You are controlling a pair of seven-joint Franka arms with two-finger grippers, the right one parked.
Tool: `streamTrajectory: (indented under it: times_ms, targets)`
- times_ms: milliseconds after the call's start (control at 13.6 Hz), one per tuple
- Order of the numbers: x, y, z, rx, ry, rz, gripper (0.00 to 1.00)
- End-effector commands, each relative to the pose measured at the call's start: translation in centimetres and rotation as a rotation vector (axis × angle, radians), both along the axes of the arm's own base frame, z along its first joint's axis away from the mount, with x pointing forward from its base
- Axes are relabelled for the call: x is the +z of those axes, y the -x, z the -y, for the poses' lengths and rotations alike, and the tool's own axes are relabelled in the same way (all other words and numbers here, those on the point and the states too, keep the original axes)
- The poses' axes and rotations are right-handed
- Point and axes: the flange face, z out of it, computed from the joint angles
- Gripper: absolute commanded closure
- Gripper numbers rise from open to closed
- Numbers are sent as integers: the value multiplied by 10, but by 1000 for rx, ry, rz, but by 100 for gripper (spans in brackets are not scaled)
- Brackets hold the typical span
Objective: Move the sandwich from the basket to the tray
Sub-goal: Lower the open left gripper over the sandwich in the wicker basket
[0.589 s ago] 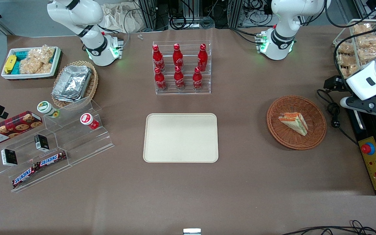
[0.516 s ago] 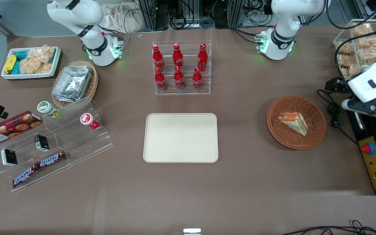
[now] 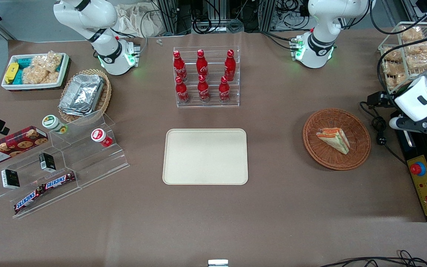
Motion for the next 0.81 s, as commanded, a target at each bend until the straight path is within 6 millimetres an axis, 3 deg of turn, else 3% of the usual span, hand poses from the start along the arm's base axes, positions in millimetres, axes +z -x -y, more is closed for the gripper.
streamTrajectory:
  times_ms: [0,368,589,737]
  targets:
    - [-42,7,2,251,-30,55,0]
    - [-145,23,1,911,-88,157,0]
    - [-199,32,-1,1124,-106,164,0]
    - [-235,27,-5,1222,-133,143,0]
